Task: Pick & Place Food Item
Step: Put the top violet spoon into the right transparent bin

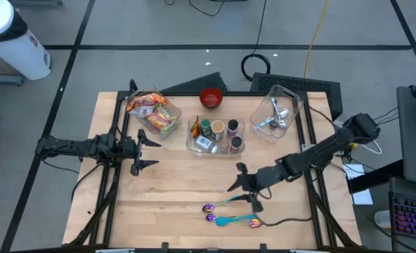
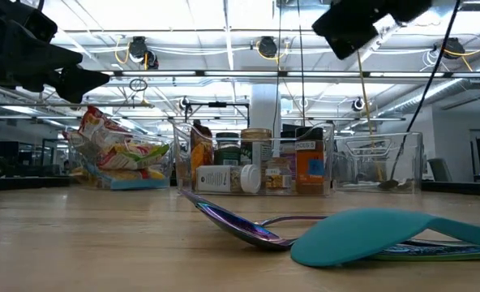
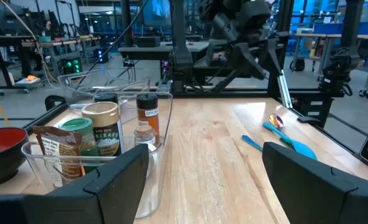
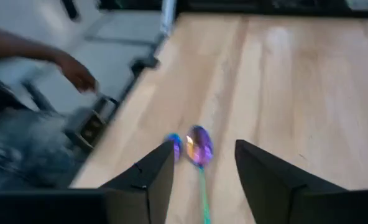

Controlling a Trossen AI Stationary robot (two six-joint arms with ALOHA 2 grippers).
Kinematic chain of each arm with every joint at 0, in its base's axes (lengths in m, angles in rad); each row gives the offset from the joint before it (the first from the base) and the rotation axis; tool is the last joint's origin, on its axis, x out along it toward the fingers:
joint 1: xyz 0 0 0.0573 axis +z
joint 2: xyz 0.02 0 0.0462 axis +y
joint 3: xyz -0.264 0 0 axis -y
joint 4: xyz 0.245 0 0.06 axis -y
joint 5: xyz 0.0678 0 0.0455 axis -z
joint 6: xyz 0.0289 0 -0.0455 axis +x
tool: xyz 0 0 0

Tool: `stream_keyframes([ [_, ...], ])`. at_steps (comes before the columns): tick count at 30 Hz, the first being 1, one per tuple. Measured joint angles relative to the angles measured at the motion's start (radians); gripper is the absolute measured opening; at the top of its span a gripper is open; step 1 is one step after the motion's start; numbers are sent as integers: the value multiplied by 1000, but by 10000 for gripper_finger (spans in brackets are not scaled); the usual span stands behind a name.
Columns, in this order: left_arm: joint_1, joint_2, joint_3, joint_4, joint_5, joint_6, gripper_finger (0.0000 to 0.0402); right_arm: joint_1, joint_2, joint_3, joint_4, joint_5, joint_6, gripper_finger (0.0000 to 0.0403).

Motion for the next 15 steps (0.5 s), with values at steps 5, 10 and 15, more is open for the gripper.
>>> stream_keyframes([
  [5,0,0,0,0,0,0,324,33,103,192,-245,47,-40,202],
  [10,0,0,0,0,0,0,324,60,264,334,-370,73,-141,213],
  [15,0,0,0,0,0,0,324,52,392,364,-354,96,-191,201],
])
